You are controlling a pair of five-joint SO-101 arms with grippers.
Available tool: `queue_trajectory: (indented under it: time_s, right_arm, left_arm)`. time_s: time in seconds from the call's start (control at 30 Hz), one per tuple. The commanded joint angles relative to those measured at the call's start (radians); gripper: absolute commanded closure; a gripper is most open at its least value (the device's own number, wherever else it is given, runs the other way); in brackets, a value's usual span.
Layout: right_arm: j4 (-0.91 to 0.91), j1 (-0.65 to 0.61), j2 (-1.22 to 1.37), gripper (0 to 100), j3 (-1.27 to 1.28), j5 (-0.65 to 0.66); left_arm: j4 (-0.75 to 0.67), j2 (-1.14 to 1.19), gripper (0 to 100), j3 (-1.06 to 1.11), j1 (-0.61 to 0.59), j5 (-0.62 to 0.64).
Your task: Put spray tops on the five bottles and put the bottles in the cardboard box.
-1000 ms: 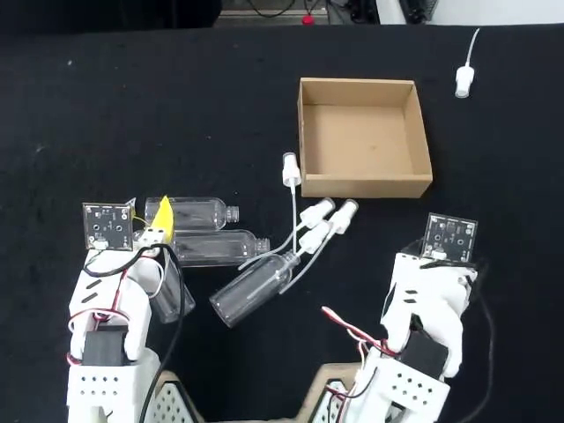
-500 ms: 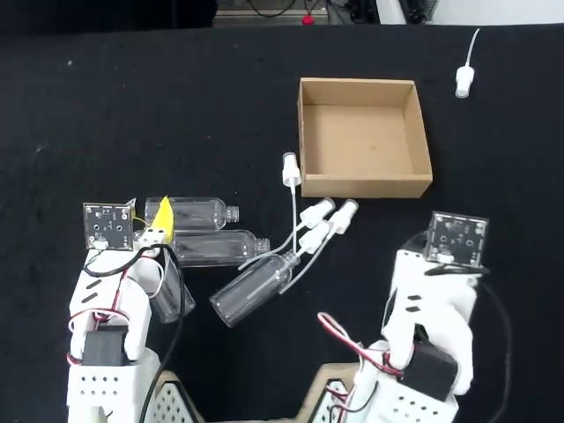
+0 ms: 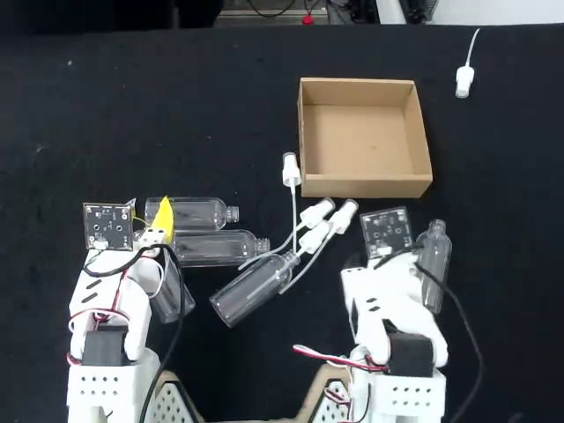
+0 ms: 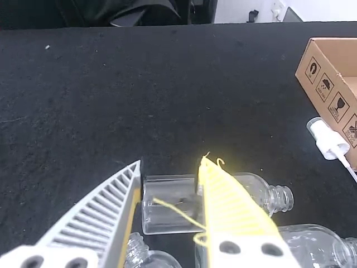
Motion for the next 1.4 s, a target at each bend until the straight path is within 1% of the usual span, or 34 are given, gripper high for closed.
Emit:
queue_trajectory:
  time_s: [0.0,0.17,0.27,0.37,0.47,0.6,0.8,0.97,1.03,1.37]
  right_arm:
    - [-0.002,-0.015,-0.096,97.3,0.045,-0.002]
    - [0.006,-0.015,-0.094,97.5,0.104,-0.002]
    - [0.006,-0.015,-0.094,97.6,0.104,-0.002]
    - [0.008,-0.020,-0.093,97.6,0.104,-0.002]
    - [0.008,-0.018,-0.094,97.6,0.104,-0.002]
    - [0.008,-0.017,-0.094,97.6,0.104,-0.002]
    - [0.008,-0.017,-0.094,97.6,0.104,-0.002]
    - [0.008,-0.017,-0.094,97.6,0.104,-0.002]
    - [0.008,-0.017,-0.094,97.6,0.104,-0.002]
    - [0.008,-0.017,-0.094,97.6,0.104,-0.002]
  left_arm:
    - [-0.002,-0.002,83,0.024,-0.002,0.002]
    - [0.017,0.003,84,0.024,-0.025,0.003]
    - [0.081,0.000,84,0.024,-0.104,0.003]
    - [0.170,0.000,84,0.024,-0.174,0.003]
    - [0.293,0.000,84,0.024,-0.243,0.005]
    - [0.414,0.000,84,0.024,-0.309,0.005]
    - [0.499,-0.002,84,0.024,-0.321,0.003]
    - [0.697,-0.003,84,0.022,-0.317,0.009]
    - [0.674,-0.002,84,0.022,-0.320,0.009]
    - [0.689,-0.006,84,0.022,-0.318,0.009]
